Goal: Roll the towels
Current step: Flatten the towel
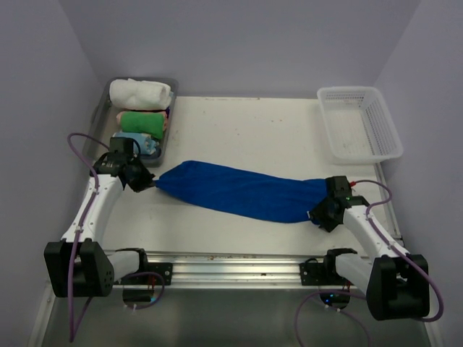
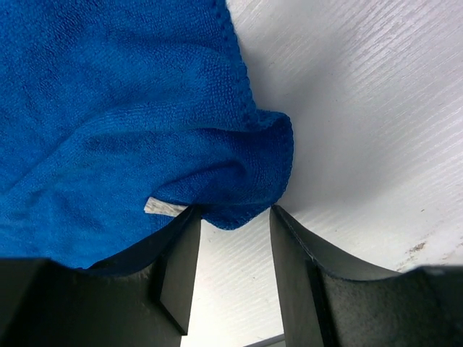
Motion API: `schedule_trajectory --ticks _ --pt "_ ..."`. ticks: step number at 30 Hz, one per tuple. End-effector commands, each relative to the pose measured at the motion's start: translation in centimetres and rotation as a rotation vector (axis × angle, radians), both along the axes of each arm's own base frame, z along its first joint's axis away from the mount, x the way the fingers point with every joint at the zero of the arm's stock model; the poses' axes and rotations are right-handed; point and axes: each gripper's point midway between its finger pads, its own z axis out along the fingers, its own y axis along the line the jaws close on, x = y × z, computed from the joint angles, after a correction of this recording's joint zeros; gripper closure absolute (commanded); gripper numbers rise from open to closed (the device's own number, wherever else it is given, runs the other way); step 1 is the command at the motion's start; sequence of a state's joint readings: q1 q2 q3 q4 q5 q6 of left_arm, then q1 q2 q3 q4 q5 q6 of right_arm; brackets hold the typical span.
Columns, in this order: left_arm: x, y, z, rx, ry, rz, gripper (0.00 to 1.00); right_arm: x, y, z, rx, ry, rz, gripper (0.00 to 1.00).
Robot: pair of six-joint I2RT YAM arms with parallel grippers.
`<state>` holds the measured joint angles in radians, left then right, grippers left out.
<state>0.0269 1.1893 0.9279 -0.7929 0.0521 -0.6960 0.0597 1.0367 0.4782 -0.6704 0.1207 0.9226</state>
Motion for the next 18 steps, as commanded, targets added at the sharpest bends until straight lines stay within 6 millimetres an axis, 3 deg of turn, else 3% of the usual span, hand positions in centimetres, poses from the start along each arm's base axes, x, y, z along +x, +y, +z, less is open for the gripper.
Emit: schedule_trajectory --ticks 1,7,12,15,18 --pt "1.2 0.1 1.2 0.001 -0.054 -0.018 1.0 1.0 -0.5 -0.5 -0.018 -0.034 -0.04 0.52" --pt "1.2 0.1 1.1 0.0 -0.056 -0.022 1.0 0.9 -0.8 -1.5 -0.034 -0.029 -0.059 0.58" --pt "1.3 0.0 1.0 -0.001 -0.051 -0.03 1.0 0.8 -1.0 -1.9 -0.043 -0.018 -0.07 0.81" --pt "1.4 0.1 1.1 0.001 -0.054 -0.027 1.0 1.0 -1.2 -0.8 -0.052 -0.031 -0.074 1.0" --pt "1.7 0.0 1.6 0.003 -0.067 -0.033 1.0 1.3 -1.6 1.7 -0.075 -0.072 -0.075 1.0"
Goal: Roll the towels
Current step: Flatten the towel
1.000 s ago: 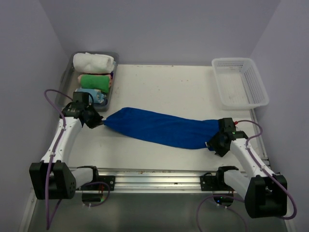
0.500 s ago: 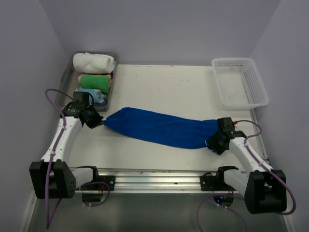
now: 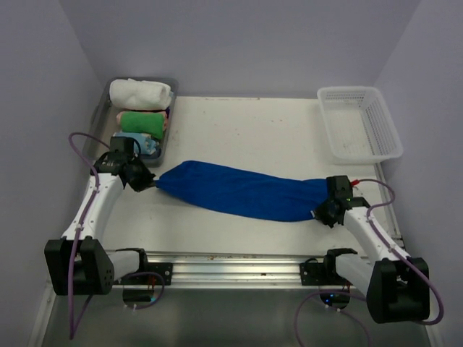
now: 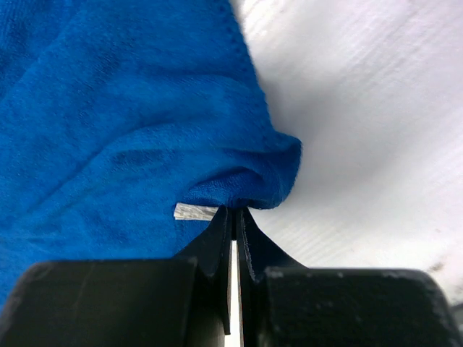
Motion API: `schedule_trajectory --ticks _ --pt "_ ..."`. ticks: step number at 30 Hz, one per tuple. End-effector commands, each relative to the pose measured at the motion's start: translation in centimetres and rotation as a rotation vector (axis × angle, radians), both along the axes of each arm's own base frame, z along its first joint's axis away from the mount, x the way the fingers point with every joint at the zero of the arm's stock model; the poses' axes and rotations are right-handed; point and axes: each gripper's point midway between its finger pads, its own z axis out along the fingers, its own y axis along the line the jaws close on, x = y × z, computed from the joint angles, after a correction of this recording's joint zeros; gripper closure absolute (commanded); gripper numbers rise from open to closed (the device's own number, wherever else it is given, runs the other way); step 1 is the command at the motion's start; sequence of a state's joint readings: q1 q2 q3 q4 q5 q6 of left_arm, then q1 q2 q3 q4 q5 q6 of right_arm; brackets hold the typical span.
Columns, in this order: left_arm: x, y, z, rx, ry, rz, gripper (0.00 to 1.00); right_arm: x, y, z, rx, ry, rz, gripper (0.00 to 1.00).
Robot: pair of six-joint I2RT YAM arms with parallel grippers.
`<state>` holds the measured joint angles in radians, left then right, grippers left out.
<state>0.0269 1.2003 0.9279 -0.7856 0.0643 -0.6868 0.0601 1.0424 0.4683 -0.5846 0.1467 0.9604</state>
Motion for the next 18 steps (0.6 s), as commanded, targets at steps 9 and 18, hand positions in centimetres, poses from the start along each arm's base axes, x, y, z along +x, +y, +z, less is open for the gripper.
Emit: schedule_trajectory --ticks 9,18 --pt "4.8 1.0 7.9 0.009 -0.201 -0.032 1.0 1.4 -3.9 11.6 -0.227 -0.167 0.007 1.0" --pt "5.0 2.1 7.0 -0.022 -0.183 -0.011 1.0 1.3 -4.8 12.4 -0.283 -0.163 0.024 1.0"
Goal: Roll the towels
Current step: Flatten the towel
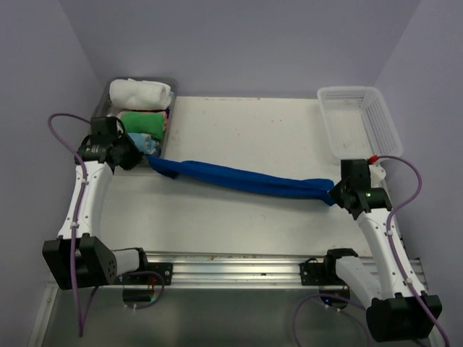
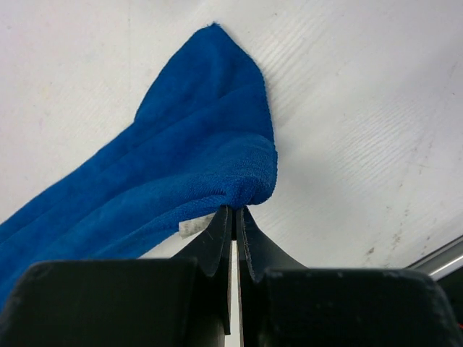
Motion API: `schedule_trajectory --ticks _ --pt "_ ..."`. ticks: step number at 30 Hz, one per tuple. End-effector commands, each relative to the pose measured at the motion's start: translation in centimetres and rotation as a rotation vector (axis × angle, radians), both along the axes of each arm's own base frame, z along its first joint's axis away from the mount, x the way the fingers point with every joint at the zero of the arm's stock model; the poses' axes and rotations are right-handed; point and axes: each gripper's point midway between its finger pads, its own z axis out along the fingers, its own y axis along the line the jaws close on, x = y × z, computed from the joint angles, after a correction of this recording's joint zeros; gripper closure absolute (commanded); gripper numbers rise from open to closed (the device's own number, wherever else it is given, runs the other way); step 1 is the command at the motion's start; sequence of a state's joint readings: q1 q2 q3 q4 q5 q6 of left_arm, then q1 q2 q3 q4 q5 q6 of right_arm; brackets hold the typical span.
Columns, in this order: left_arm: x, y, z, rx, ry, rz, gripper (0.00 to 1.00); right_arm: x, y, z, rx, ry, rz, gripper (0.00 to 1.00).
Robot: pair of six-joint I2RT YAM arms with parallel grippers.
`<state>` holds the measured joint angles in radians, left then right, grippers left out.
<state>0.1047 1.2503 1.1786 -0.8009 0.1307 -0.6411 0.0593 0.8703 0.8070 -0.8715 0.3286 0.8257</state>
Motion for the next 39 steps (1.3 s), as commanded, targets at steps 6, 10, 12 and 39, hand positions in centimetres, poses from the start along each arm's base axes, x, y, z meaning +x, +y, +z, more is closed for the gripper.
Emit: schedule_trajectory --ticks 6,10,12,39 --pt "-0.8 2.1 -3.3 -0.027 0.051 0.02 1.0 -1.3 -0.8 -0.2 -0.043 0.044 -0.001 1.0" --pt "-0.4 1.8 -2.2 -0.038 0.018 0.005 1.0 -0.1 -0.3 2.0 -0.02 -0.016 0.025 1.0" --pt "0.0 1.6 -1.1 -0.042 -0.012 -0.003 1.0 1.0 -0.2 4.6 -0.027 -0.08 0.037 1.0" --pt "-7.0 1.6 26.7 0.156 -0.739 0.049 1.0 -8.3 -4.1 31.9 -0.241 -0.705 -0.026 1.0"
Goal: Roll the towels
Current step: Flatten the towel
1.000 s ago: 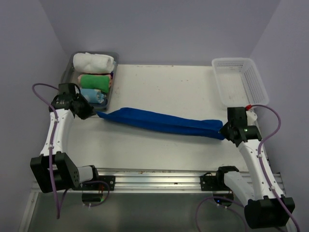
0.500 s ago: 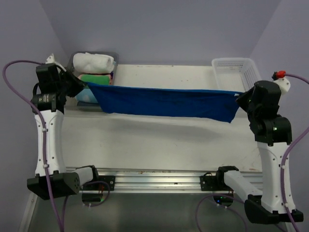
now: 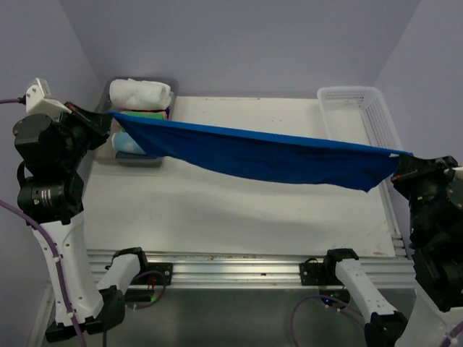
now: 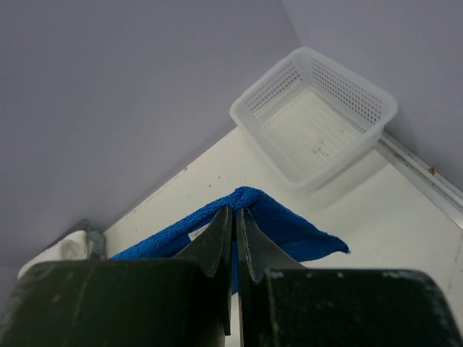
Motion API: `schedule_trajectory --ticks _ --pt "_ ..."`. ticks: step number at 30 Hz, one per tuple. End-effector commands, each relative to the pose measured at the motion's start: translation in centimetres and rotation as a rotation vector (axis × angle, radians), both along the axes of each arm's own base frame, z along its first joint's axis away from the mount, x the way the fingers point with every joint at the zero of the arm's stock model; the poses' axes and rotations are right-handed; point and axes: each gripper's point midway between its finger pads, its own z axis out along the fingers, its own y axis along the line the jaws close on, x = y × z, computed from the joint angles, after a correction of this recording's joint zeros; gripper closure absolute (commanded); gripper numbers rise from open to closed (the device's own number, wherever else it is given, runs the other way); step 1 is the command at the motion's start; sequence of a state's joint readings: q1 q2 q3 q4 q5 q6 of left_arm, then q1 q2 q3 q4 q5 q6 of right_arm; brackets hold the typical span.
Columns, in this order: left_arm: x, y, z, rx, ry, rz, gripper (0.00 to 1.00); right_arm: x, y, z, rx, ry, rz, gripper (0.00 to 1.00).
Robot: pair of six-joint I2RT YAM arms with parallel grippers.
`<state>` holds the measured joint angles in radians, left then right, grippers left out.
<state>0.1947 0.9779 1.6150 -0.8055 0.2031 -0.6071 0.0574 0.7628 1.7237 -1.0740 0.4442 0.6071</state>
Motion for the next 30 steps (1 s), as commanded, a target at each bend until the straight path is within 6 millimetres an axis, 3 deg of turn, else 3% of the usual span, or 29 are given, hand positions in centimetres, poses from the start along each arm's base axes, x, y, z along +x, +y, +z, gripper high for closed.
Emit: schedule_trajectory --ticks 1,6,10,11,14,15,16,17,18,19,20,22,23,24,26,30 --pt "-3.0 1.0 0.9 0.041 -0.027 0.079 1.0 -2.7 -1.0 -0.6 -0.027 0.036 -0.046 1.0" --pt "-6.4 1.5 -0.2 0.054 -0.031 0.152 1.0 -4.8 -0.9 -2.5 -0.028 0.093 -0.031 1.0" --pt "-6.6 3.3 -2.6 0.092 0.026 0.244 1.0 -4.0 -0.8 -5.8 -0.03 0.192 -0.029 1.0" --pt "-6.3 3.5 -3.5 0.096 0.05 0.25 1.0 -3.2 -0.7 -7.7 -0.026 0.25 -0.028 1.0" --pt "-4.1 4.1 -7.7 0.105 0.173 0.253 1.0 -0.8 0.0 -10.6 -0.013 0.312 0.0 1.0" --pt "-3.0 4.2 -11.0 0.108 0.258 0.241 1.0 0.8 0.4 -12.8 -0.003 0.356 0.014 1.0" --pt "-2.0 4.3 -12.1 0.109 0.271 0.237 1.0 1.9 0.6 -14.0 0.002 0.38 0.021 1.0" --pt "-1.3 4.4 -13.7 0.106 0.301 0.234 1.0 3.1 0.7 -16.7 0.002 0.445 0.018 1.0" --pt "-0.6 4.5 -17.3 0.096 0.387 0.228 1.0 4.5 0.7 -17.3 0.004 0.433 0.016 1.0" --pt "0.4 4.5 -18.3 0.086 0.39 0.225 1.0 6.0 0.5 -19.1 -0.008 0.486 0.0 1.0" --pt "0.9 4.4 -21.7 0.069 0.467 0.218 1.0 7.4 0.5 -21.1 -0.015 0.52 -0.002 1.0" --pt "2.6 4.1 -23.7 0.035 0.469 0.201 1.0 9.2 0.1 -23.4 -0.033 0.574 -0.028 1.0" --pt "3.1 4.0 -25.2 0.025 0.493 0.198 1.0 11.3 0.2 -25.4 -0.041 0.603 -0.025 1.0" --pt "3.7 4.1 -27.9 0.006 0.554 0.206 1.0 12.2 0.1 -26.5 -0.052 0.629 -0.032 1.0" --pt "4.6 4.0 -30.8 -0.015 0.643 0.193 1.0 14.9 -0.2 -29.1 -0.076 0.692 -0.049 1.0" --pt "6.0 4.0 -32.0 -0.025 0.672 0.186 1.0 18.4 -0.4 -31.2 -0.101 0.752 -0.059 1.0"
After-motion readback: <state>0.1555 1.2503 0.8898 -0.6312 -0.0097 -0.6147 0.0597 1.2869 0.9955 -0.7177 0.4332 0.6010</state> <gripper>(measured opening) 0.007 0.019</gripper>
